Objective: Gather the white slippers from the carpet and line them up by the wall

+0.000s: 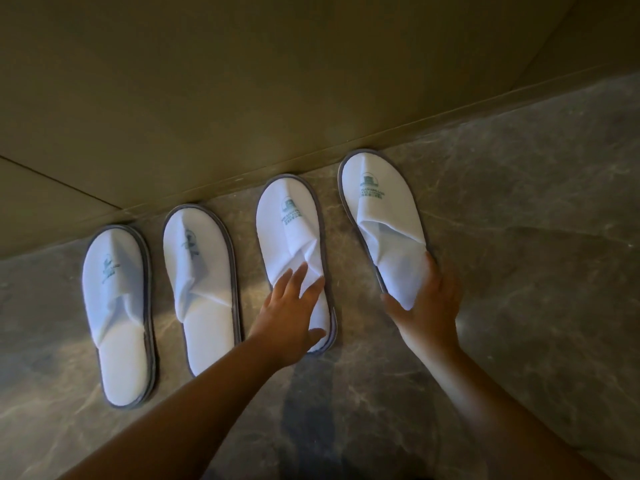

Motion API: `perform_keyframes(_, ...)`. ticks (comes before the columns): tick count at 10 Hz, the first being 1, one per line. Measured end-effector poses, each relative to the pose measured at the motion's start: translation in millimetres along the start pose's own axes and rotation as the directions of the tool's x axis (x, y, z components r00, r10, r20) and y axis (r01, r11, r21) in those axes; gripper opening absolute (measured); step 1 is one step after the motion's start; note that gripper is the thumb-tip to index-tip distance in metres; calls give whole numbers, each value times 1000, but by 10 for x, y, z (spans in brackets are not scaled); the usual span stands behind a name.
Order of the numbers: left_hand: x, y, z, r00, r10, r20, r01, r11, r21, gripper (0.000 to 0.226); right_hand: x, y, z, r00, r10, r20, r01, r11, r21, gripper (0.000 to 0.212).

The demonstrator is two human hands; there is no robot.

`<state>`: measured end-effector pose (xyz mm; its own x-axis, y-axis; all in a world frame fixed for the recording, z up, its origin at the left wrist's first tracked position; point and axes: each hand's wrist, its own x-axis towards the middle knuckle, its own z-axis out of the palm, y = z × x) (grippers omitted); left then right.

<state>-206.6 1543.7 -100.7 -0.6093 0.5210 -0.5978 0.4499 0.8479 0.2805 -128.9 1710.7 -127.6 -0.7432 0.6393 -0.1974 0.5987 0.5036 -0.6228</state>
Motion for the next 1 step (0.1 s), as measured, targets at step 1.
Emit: perform_keyframes(1, -434, -15, -320, 969, 210, -126, -222, 971, -89, 65, -225, -292, -358, 974, -224, -15, 216, 915, 341, 47)
